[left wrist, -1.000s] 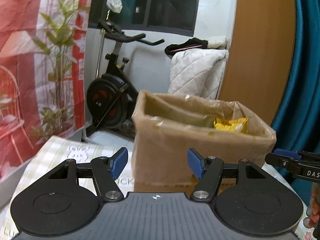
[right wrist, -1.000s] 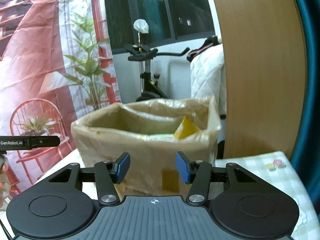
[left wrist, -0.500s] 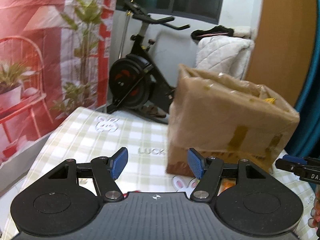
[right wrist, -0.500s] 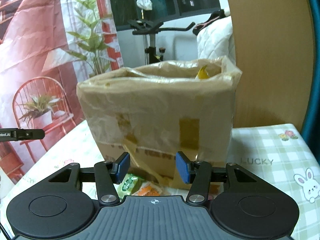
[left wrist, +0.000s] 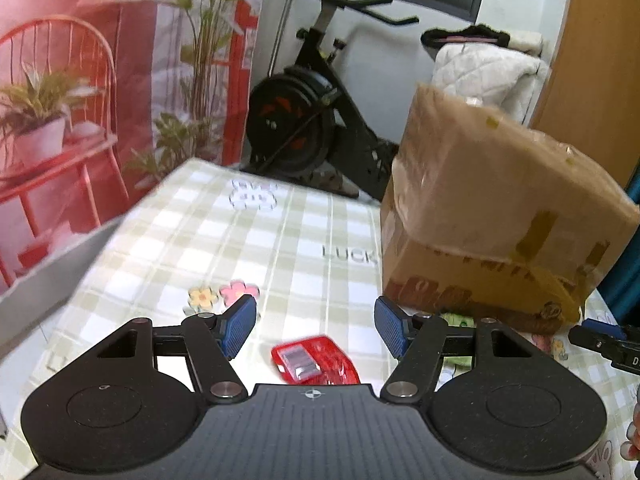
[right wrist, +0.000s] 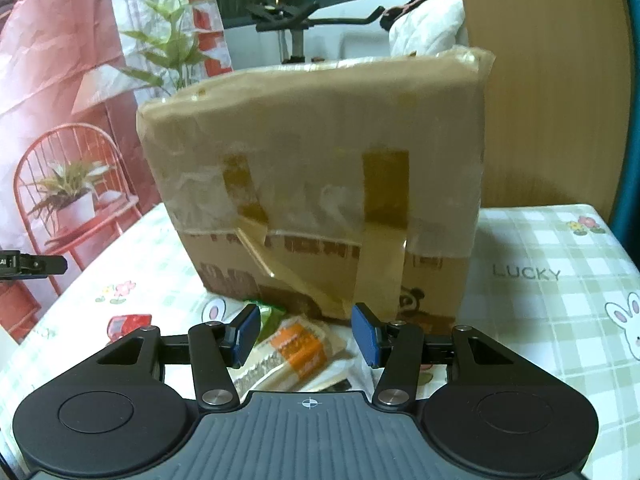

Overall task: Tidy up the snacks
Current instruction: 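Move both tools back to the snacks beside the box, then grasp the red packet with the left tool while the right tool grasps the green-wrapped cake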

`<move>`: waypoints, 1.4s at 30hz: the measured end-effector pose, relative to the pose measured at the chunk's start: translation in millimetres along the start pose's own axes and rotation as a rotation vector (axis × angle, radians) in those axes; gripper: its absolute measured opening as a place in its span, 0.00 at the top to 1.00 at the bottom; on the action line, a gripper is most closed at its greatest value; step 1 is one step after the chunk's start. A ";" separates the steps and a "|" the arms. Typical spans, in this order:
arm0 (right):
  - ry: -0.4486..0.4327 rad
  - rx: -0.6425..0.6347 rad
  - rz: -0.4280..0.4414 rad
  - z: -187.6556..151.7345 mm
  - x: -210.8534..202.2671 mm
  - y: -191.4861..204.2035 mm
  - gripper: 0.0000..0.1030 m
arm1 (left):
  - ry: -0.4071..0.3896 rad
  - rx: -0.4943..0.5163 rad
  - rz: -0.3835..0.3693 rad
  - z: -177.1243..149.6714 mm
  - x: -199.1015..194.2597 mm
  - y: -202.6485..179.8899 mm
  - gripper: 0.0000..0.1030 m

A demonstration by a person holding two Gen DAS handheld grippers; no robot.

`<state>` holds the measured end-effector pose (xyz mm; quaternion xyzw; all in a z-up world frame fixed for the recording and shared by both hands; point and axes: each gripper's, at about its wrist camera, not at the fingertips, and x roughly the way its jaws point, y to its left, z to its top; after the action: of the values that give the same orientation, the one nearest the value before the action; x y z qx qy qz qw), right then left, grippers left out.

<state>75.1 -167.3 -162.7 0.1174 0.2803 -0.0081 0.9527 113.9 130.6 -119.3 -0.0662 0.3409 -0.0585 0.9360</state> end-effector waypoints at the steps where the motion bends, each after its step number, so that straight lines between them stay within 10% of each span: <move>1: 0.006 -0.002 -0.002 -1.4 1.5 0.2 0.54 | 0.013 -0.003 -0.004 -3.1 3.6 0.6 0.34; 18: 0.086 -0.030 -0.010 -19.0 21.2 9.9 0.54 | 0.164 -0.051 0.012 -48.2 71.3 0.6 0.30; 24: 0.100 -0.025 -0.011 -18.5 25.9 7.6 0.54 | 0.151 0.048 0.093 -51.3 80.1 -18.8 0.31; 26: 0.103 -0.032 -0.007 -17.3 28.4 9.5 0.54 | 0.143 0.084 0.131 -53.8 78.6 -24.0 0.46; 42: 0.226 -0.093 0.025 7.1 125.8 57.6 0.53 | 0.053 -0.033 0.034 -39.9 56.4 -2.2 0.52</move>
<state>189.6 -106.6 -211.7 0.0767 0.3846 0.0302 0.9194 130.9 116.4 -184.8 -0.0743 0.3675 -0.0388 0.9262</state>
